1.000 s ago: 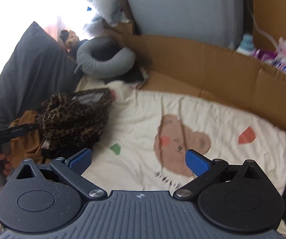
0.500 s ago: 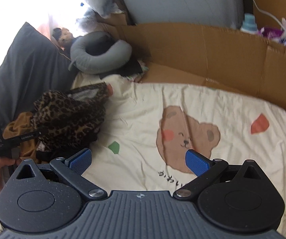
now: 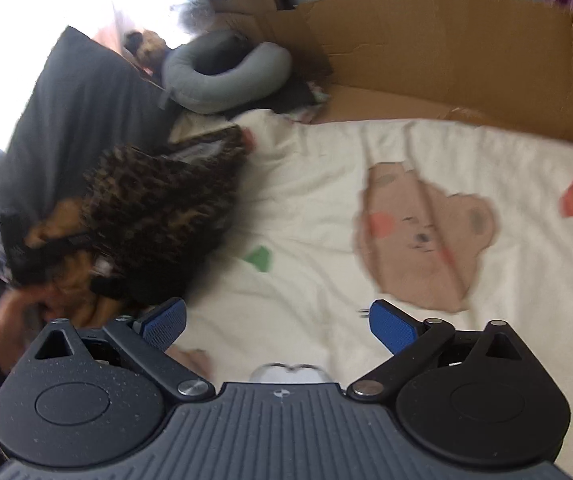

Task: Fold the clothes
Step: 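Move both tools toward the leopard-print garment on the clothes pile, then grasp the leopard-print garment with the left gripper and lift it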

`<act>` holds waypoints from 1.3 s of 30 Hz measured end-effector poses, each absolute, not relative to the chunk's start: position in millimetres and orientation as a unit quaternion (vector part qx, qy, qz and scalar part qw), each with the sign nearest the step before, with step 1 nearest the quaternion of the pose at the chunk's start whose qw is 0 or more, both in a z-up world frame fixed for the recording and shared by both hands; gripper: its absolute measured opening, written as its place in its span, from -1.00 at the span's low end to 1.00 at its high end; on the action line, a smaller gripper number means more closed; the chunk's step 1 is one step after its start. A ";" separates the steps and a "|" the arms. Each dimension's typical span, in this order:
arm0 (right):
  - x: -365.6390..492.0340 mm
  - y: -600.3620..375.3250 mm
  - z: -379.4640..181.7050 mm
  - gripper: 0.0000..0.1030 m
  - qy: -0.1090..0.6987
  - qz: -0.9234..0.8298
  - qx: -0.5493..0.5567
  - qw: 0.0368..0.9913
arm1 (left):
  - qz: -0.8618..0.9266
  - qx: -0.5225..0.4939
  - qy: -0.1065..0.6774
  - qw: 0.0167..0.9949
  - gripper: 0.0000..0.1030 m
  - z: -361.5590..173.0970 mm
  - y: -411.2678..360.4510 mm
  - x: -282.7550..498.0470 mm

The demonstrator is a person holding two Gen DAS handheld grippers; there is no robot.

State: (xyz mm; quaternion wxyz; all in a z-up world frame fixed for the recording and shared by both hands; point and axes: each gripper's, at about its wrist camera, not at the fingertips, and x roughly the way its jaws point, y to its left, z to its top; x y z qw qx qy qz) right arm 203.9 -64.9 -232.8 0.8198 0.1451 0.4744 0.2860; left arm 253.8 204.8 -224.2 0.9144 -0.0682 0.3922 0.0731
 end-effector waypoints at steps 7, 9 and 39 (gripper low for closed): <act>198.9 -47.6 -255.9 0.92 0.463 0.326 0.141 0.812 | 0.062 -0.087 0.369 0.923 -0.98 -215.9 201.0 240.1; 198.8 -47.9 -263.1 0.92 0.471 0.324 0.146 0.807 | 0.057 -0.093 0.360 0.927 -0.98 -212.0 199.1 233.9; 198.1 -65.7 -274.0 0.92 0.474 0.310 0.170 0.806 | -0.142 -0.173 0.394 0.892 -1.00 -253.6 77.0 179.6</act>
